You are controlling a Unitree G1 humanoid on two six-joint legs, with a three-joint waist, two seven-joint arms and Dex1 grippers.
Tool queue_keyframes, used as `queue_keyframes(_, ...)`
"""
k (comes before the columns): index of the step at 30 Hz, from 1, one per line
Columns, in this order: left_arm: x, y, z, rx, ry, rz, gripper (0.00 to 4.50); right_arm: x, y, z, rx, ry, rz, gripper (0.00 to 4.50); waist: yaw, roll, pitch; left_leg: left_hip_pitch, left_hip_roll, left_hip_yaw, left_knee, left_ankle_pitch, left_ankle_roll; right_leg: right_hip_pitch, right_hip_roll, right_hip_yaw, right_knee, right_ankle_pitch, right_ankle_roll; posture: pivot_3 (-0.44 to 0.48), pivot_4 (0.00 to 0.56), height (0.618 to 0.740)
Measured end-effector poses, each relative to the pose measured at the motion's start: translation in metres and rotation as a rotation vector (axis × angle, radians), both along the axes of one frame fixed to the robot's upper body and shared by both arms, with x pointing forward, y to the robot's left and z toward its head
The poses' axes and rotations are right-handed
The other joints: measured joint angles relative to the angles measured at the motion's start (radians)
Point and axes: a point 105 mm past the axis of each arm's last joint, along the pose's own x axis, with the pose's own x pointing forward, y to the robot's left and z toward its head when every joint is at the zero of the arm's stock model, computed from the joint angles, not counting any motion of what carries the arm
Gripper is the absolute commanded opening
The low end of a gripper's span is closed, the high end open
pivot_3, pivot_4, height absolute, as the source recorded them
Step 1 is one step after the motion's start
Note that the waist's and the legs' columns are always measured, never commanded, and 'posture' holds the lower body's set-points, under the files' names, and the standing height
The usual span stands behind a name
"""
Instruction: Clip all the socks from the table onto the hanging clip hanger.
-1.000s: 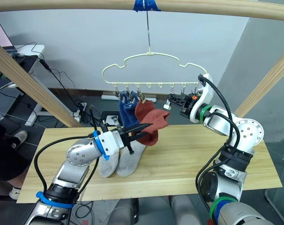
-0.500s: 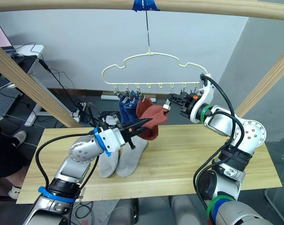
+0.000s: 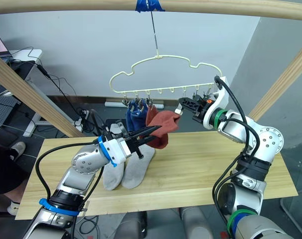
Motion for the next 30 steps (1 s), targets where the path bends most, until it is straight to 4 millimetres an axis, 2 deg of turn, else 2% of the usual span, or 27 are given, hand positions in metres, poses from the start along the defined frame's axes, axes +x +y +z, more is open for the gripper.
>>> queue_keyframes(30, 0.0019, 0.0003, 0.0077, -0.045, -0.030, 0.018, 0.04, -0.0073, 0.0085, -0.0009, 0.009, 0.042, 0.038, 0.17, 0.001, 0.000, 0.000, 0.000, 0.000, 0.000, 0.000, 0.000, 0.000, 0.000, 0.000, 0.000, 0.000, 0.000, 0.000, -0.124, 0.233, 0.740)
